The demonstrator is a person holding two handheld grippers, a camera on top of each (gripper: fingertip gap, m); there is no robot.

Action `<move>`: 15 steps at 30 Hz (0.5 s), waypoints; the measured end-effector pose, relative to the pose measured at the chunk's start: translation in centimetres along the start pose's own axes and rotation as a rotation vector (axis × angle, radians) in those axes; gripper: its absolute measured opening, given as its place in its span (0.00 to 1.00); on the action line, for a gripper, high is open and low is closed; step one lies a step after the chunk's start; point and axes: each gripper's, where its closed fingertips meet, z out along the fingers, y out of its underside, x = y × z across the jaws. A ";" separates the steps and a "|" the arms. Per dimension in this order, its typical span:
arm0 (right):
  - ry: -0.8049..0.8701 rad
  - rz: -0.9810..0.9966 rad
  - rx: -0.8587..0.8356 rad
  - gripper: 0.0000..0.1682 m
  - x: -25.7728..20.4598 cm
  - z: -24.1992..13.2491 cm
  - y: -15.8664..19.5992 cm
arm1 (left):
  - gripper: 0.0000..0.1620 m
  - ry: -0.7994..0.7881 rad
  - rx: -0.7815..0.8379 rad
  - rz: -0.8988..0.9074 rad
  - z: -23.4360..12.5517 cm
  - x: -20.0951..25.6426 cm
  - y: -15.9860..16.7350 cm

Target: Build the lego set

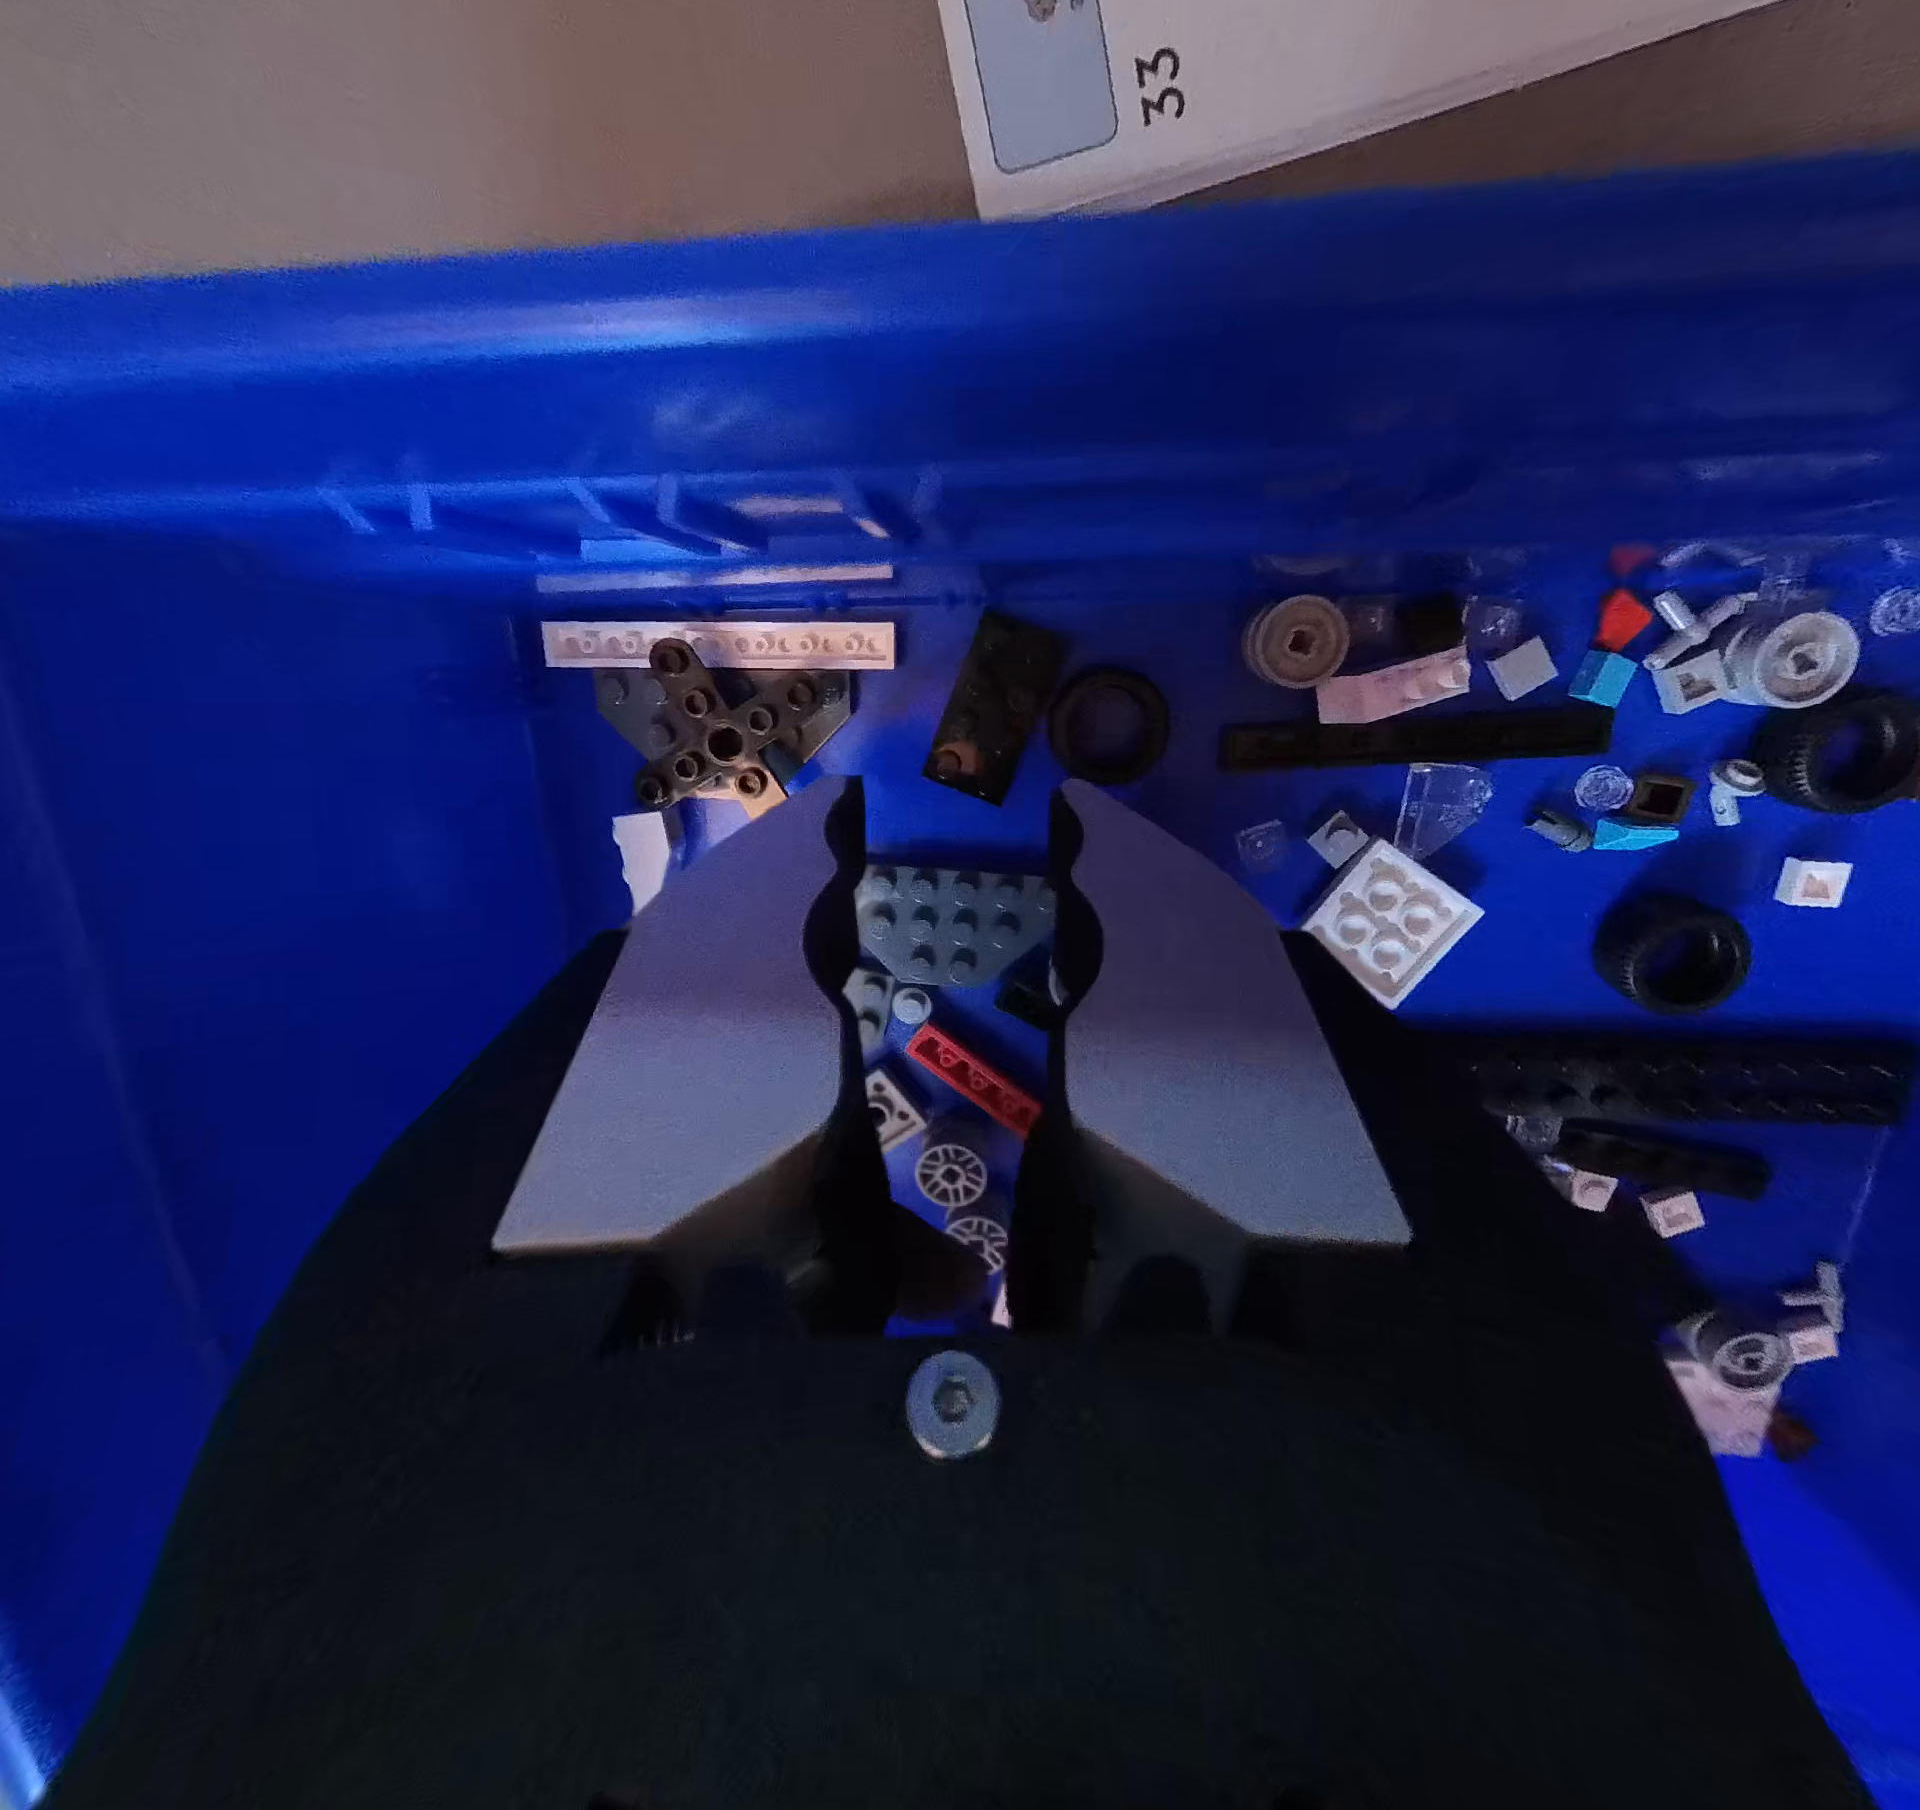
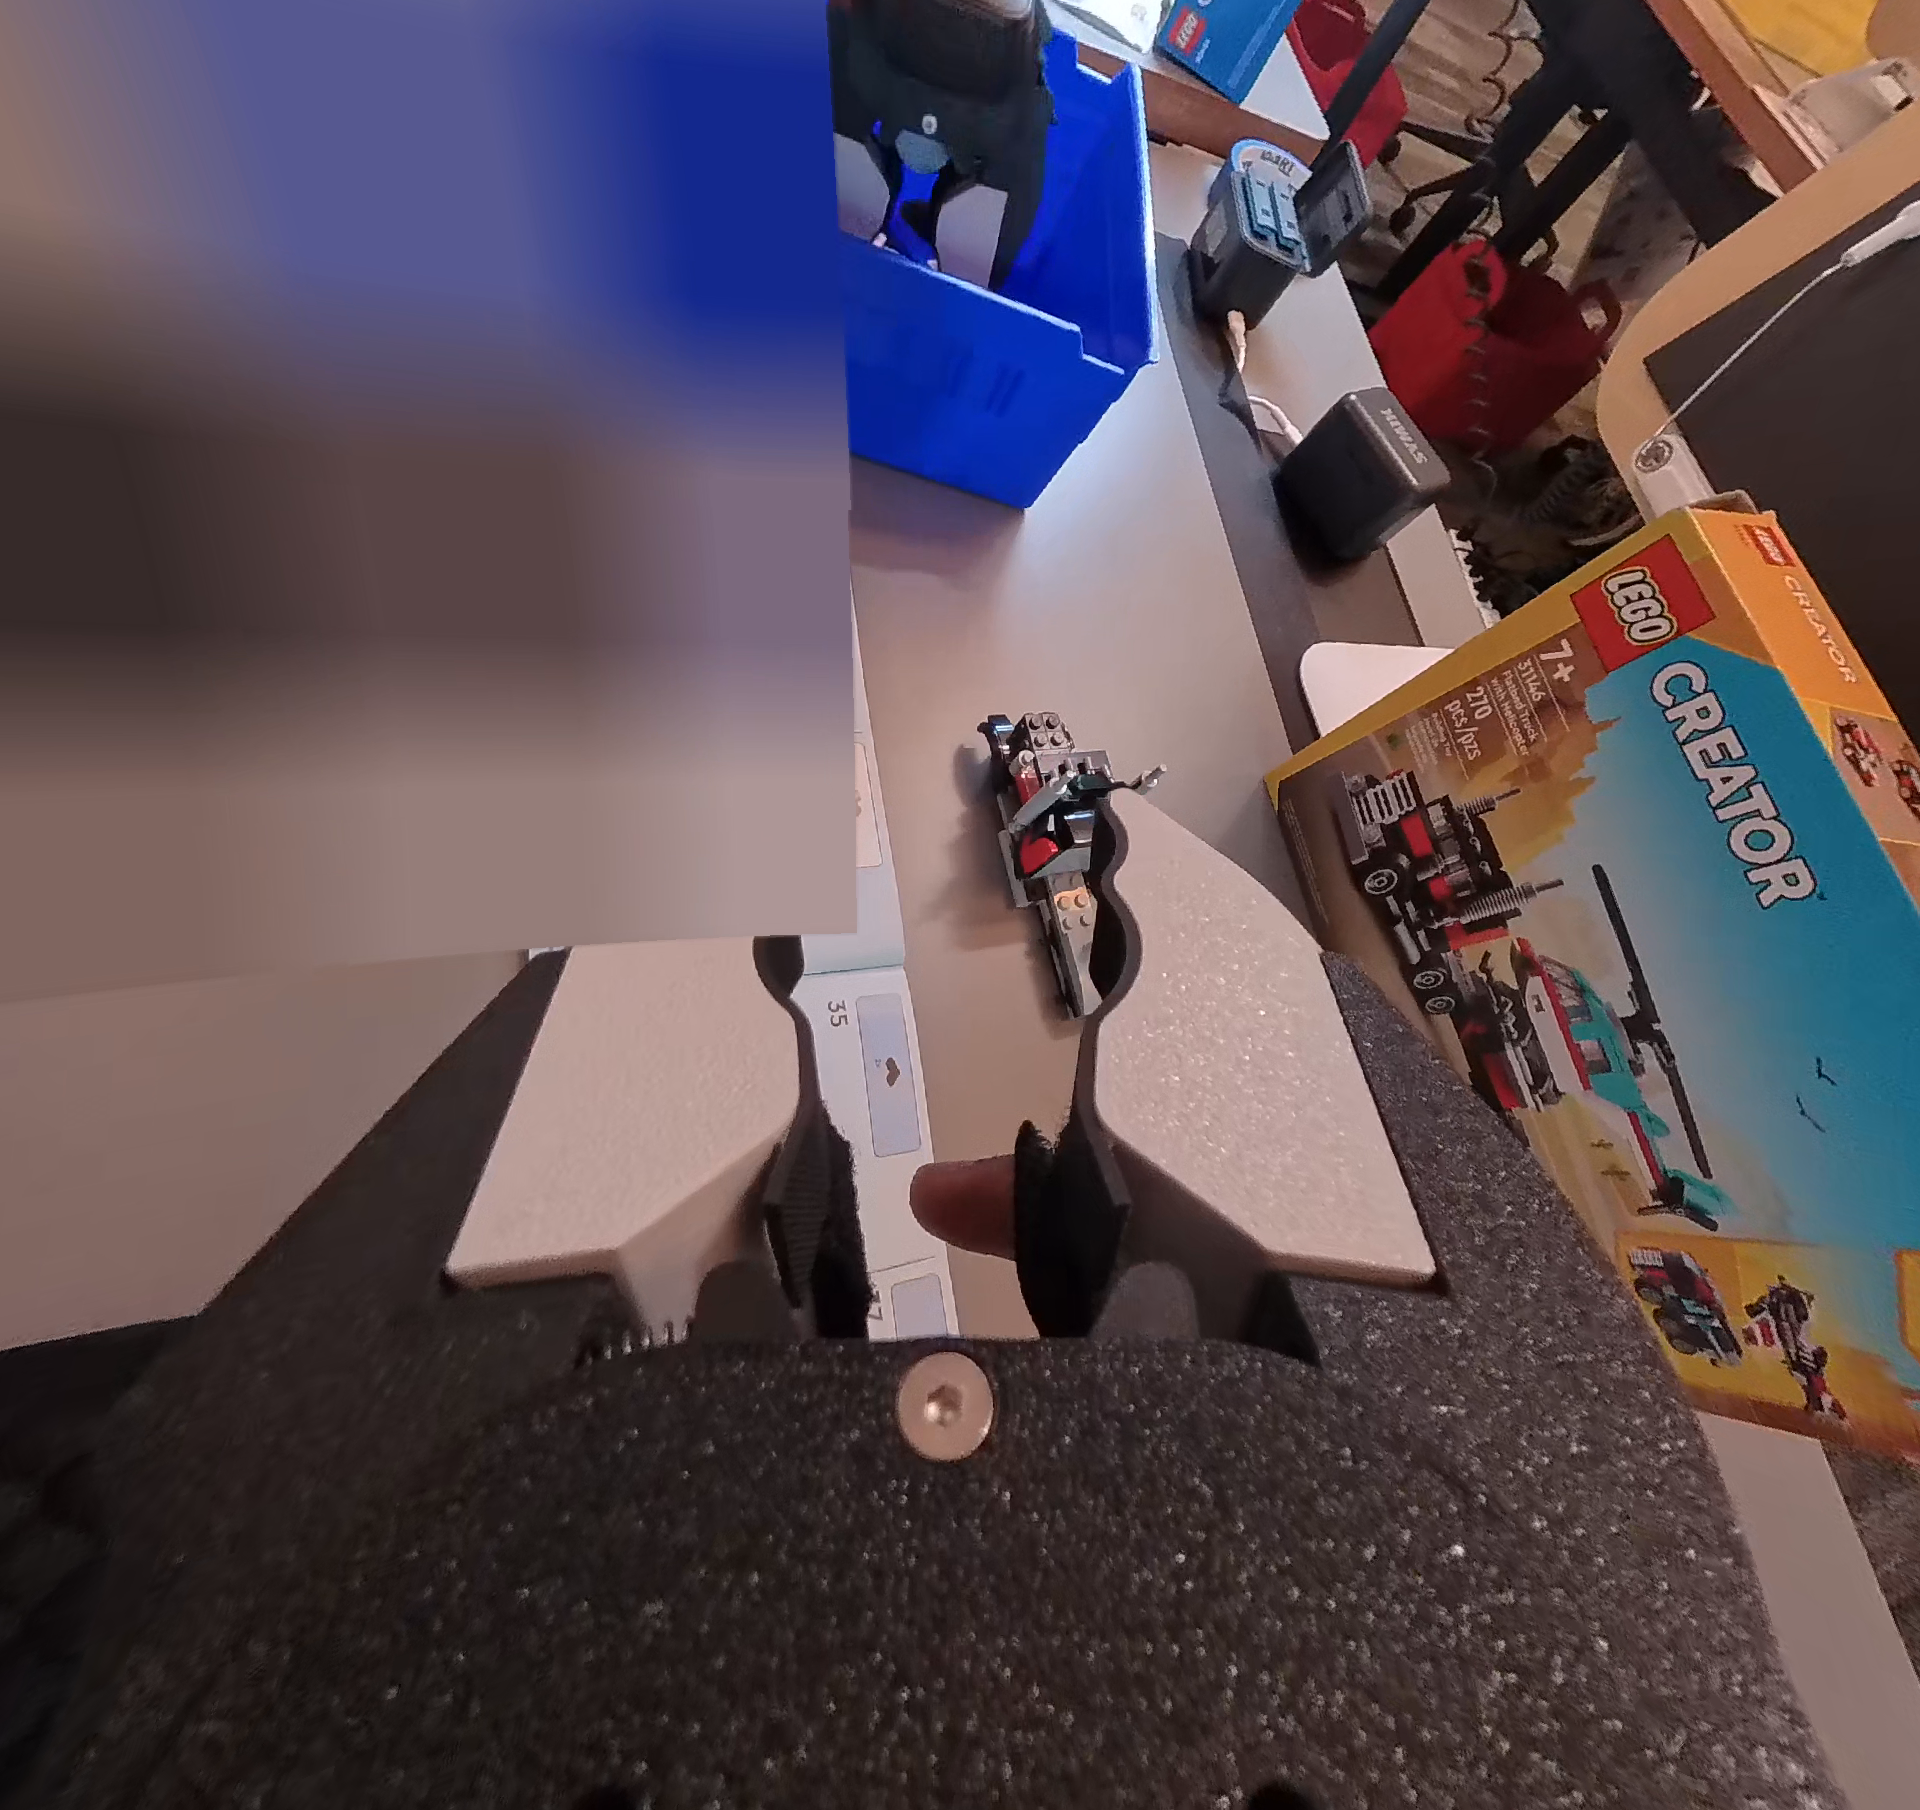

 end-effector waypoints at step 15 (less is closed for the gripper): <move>-0.005 -0.012 0.014 0.32 -0.3 0.1 -0.5 | 0.10 -0.021 0.044 -0.119 0.0 0.0 0.1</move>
